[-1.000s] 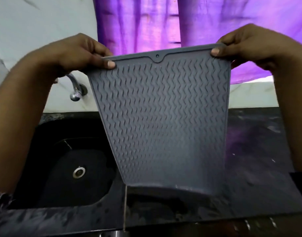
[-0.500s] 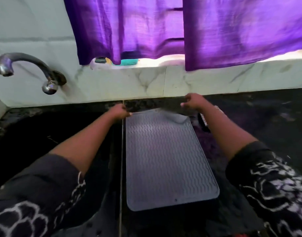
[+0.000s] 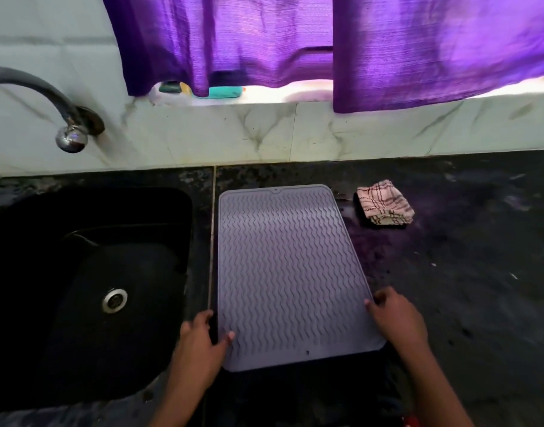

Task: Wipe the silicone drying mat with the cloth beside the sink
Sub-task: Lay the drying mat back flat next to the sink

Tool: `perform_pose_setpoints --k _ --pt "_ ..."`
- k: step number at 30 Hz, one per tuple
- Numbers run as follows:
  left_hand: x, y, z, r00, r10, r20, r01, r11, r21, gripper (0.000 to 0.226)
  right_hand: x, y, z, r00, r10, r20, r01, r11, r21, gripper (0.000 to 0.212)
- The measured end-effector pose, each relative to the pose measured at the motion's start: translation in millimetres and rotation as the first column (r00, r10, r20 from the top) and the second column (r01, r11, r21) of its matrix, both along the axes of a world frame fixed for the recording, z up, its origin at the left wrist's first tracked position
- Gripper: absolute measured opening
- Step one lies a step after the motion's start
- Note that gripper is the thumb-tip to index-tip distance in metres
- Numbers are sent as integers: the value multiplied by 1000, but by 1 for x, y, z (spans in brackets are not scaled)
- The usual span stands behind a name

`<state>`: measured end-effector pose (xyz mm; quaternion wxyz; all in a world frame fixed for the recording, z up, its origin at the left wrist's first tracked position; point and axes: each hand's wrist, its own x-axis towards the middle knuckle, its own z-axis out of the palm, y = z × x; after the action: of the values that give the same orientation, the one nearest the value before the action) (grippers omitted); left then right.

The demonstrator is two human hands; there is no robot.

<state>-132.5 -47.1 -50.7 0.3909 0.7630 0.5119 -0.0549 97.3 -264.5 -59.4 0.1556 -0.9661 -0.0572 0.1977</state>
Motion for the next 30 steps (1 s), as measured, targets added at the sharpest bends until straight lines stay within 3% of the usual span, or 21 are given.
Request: perform_pose_setpoints --k 4,8,11,25,30 --pt "-8 -8 -2 994 108 32 -106 993 -51 53 -14 -22 -3 995 -33 -89 38 998 46 26" --pt "-12 -14 -4 979 190 78 -182 978 -98 28 -16 -37 -2 973 -49 -225 87 983 161 20" --pt "-18 -18 -6 974 202 106 -189 975 -119 16 -23 -44 -2 978 15 -206 24 982 185 22" --pt "-22 -17 -16 946 293 138 -253 934 -252 19 -29 -56 4 960 47 -275 55 934 352 23" --pt "-24 -14 -15 884 439 160 -326 824 -464 21 -24 -62 9 928 46 -371 140 877 459 22"
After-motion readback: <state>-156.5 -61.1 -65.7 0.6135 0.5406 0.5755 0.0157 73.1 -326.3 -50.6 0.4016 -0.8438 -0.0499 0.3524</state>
